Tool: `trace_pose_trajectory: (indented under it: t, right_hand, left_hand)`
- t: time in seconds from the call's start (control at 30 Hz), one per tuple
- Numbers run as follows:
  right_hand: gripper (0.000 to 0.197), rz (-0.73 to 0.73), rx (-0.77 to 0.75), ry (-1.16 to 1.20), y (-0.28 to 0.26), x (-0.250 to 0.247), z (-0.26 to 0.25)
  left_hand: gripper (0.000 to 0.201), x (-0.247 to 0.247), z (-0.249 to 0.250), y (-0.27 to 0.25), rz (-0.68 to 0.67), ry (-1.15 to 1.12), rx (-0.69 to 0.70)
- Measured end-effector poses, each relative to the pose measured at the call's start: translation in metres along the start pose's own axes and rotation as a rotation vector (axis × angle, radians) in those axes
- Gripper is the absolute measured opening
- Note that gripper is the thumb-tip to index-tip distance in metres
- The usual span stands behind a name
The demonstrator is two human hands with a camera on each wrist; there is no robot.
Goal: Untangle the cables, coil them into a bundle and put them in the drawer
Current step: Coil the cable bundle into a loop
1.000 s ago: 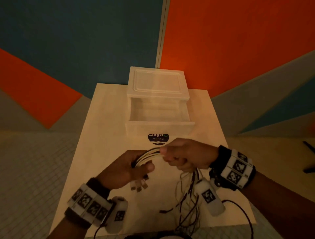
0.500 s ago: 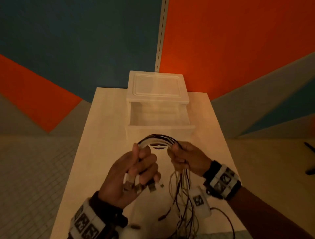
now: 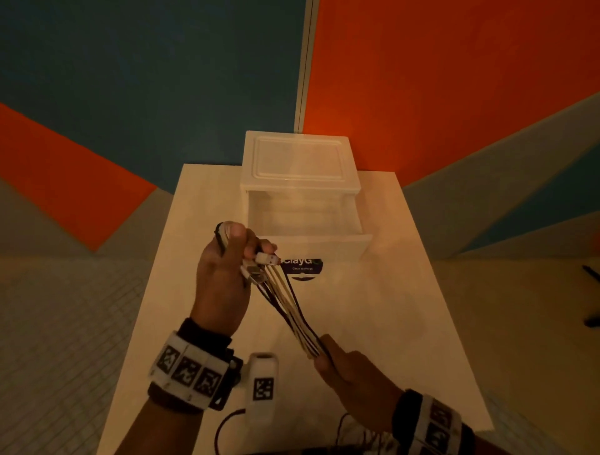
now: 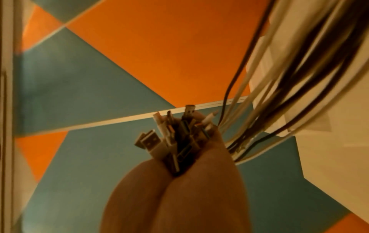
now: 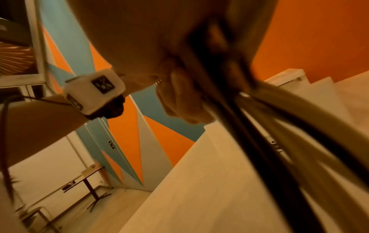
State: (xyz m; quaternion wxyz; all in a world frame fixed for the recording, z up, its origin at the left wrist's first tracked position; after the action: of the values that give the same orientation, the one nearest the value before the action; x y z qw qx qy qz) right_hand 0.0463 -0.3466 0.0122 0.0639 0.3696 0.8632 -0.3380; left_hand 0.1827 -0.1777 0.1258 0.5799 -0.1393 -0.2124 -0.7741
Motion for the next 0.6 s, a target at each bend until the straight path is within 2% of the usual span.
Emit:
trace_pose_trajectory:
  t: [0.07, 0.13, 0.2, 0.23, 0.33, 0.43, 0.5, 0.53, 0.6]
  right_hand:
    - [0.053, -0.019, -0.049, 0.141, -0.007, -0.003, -0.002]
    - [0.044, 0.056, -0.118, 0.27, -0.019, -0.017, -0.006]
    - [0.045, 0.096, -0.1, 0.174, -0.027, -0.027, -0.012]
    - [0.042, 0.072, -0.084, 0.113, -0.028, -0.027, -0.016]
    - [0.035, -0.054, -0.06, -0.114, -0.03, -0.023, -0.037]
    - [0.036, -0.102, -0.092, -0.263, -0.034, -0.034, -0.055]
    - [0.04, -0.131, -0.115, -0.339, -0.038, -0.045, -0.068]
    - [0.041, -0.161, -0.117, -0.369, -0.039, -0.047, -0.073]
    - [0.042, -0.222, -0.127, -0.414, -0.039, -0.049, -0.084]
  left_hand:
    - [0.035, -0.004, -0.004, -0.004, 0.063, 0.074, 0.016]
    - [0.034, -0.01, -0.007, -0.007, 0.152, 0.019, 0.025]
    - [0.032, -0.011, -0.01, -0.01, 0.199, -0.04, 0.036]
    - [0.03, -0.007, -0.01, -0.012, 0.191, 0.016, 0.037]
    - [0.022, 0.015, -0.024, -0.019, 0.042, 0.339, -0.034]
    - [0.02, 0.036, -0.051, -0.036, -0.25, 0.575, -0.177]
    - [0.025, 0.046, -0.064, -0.049, -0.416, 0.68, -0.278]
    - [0.024, 0.049, -0.066, -0.055, -0.463, 0.724, -0.315]
    - [0.022, 0.057, -0.068, -0.064, -0.505, 0.669, -0.342]
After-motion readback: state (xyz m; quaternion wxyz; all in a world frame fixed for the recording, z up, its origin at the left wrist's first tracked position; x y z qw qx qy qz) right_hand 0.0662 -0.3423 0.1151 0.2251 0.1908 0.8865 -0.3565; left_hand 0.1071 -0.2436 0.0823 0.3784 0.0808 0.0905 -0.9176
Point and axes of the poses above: each hand's wrist, its own y-axis towards the middle knuckle, its own x-axis out of the palm, z = x × y, the point moved 9 cm from there along y, towards the middle knuckle, and after that the axes turned 14 degrees about -z, right-handed, at the moved point
